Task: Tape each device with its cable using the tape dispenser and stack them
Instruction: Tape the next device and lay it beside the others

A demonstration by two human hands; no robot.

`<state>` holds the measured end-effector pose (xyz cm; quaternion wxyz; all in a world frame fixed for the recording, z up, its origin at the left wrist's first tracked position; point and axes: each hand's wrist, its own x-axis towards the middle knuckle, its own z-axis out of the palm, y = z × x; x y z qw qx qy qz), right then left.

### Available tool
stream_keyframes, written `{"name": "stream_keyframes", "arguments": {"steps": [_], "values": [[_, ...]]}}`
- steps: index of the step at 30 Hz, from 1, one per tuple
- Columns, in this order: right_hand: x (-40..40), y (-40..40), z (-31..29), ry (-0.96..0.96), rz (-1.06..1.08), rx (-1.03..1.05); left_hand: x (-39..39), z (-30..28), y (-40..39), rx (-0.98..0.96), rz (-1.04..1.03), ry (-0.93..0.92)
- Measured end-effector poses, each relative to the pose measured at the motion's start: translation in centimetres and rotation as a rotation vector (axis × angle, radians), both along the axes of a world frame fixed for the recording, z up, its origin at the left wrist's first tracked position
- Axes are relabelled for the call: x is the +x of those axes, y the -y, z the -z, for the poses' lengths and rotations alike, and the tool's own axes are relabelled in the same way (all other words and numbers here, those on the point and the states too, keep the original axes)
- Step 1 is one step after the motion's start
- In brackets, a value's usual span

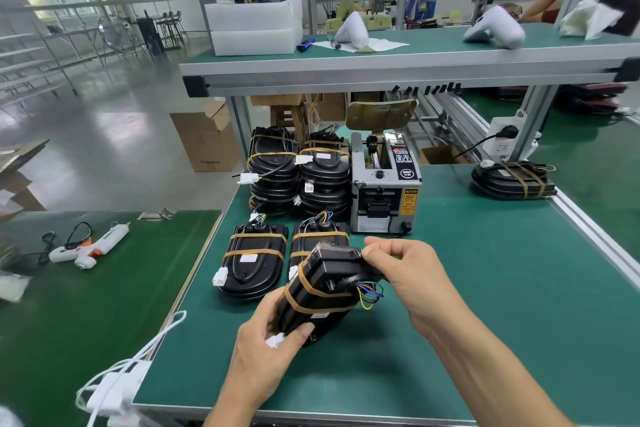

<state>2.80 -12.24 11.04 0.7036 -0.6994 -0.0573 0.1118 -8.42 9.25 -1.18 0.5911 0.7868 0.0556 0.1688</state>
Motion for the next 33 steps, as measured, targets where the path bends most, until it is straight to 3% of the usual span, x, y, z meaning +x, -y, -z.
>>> {"name": "stream_keyframes", "arguments": {"steps": [18, 24, 33], "values": [[0.7, -0.1, 0.6, -0.016, 0.051, -0.074, 0.0, -0.1, 0.0, -0.015, -0.002, -0.015], [0.7, -0.2, 0.8, -0.098, 0.09, 0.095, 0.0, -0.1, 0.1, -0.008, 0.004, -0.004], [-0.5, -1.2, 1.9, -0.051, 0.069, 0.226, 0.0, -0.5, 0.2, 0.02, 0.002, 0.004]]}}
